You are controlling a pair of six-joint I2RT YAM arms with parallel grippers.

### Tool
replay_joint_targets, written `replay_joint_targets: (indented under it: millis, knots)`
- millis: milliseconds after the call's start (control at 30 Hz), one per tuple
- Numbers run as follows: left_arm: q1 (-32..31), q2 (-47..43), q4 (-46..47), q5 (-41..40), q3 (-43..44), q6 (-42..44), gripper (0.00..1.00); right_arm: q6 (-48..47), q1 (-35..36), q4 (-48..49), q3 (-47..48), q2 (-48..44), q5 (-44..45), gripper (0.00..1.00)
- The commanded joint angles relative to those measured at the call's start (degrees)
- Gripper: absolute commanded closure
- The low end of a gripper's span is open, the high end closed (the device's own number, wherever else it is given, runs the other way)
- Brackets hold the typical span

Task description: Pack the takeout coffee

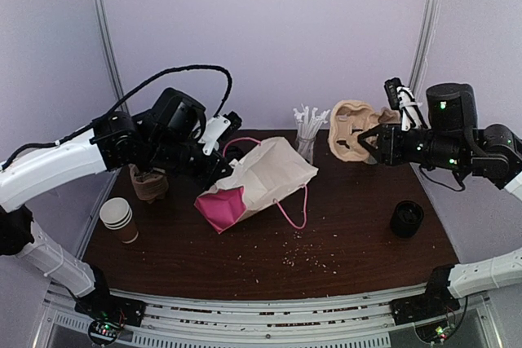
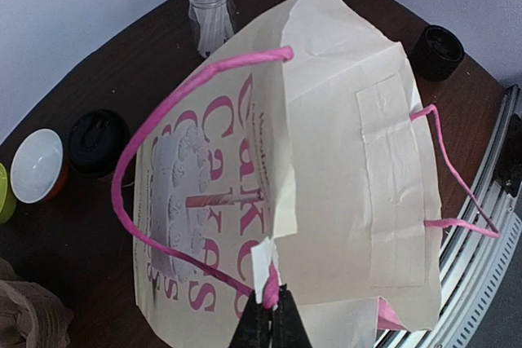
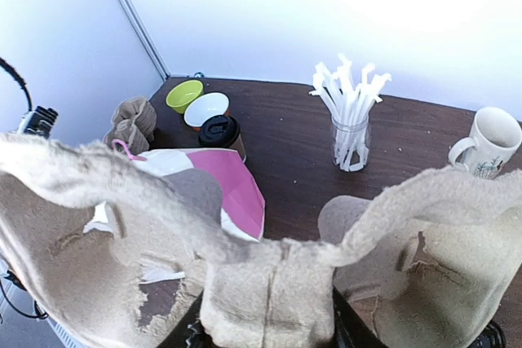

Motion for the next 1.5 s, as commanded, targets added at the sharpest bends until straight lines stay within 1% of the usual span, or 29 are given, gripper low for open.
replay_joint_targets:
  millis: [0,200,300,433,500,600,833,967,1100,1333,1467]
  knots:
    - [0.2,3.2,-1.6,3.5,4.8,-1.7,1.00,-4.6,1.4,-2.7,6.1,3.5,-2.5,0.61]
    - [-0.2,6.2,-3.1,7.3,10.9,-3.6,1.00,-7.0,5.9,-4.4,12.4,9.8,-3.5,0.61]
    - [-0.2,7.1,-3.2,9.5,13.4,-5.2,1.00,-8.3,8.3,-6.3,15.8,13.7,0.1,0.61]
    - [-0.2,8.8,-3.4,12.0,16.5,-7.9,1.00,-9.7,10.5,-11.4,21.6,18.3,5.4,0.62]
    - [-0.2,9.8,-3.8,13.4,17.3,-9.7,1.00,-10.1,11.8,-13.3,24.1,19.4,7.5,0.62]
    - [-0.3,10.8,-3.7,14.3,17.4,-11.7,1.00,-9.9,12.9,-13.5,25.0,18.9,7.2,0.62]
    - [-1.5,11.5,-1.7,16.3,16.5,-13.0,1.00,-7.4,13.1,-11.0,24.7,17.9,-2.5,0.62]
    - [-1.8,11.6,-1.6,16.5,16.3,-13.2,1.00,-6.2,13.1,-8.2,22.1,17.7,-8.5,0.62]
    - [-1.9,11.5,-1.2,16.6,15.5,-13.3,1.00,-5.2,13.0,-5.7,18.4,18.1,-11.9,0.62]
    - [-2.0,10.7,-0.1,17.4,14.8,-13.2,1.00,-4.9,12.2,-1.8,11.5,17.2,-14.8,0.62]
    - [-2.1,10.5,0.3,17.9,14.6,-13.0,1.00,-4.5,11.2,-0.1,8.6,16.8,-18.3,0.62]
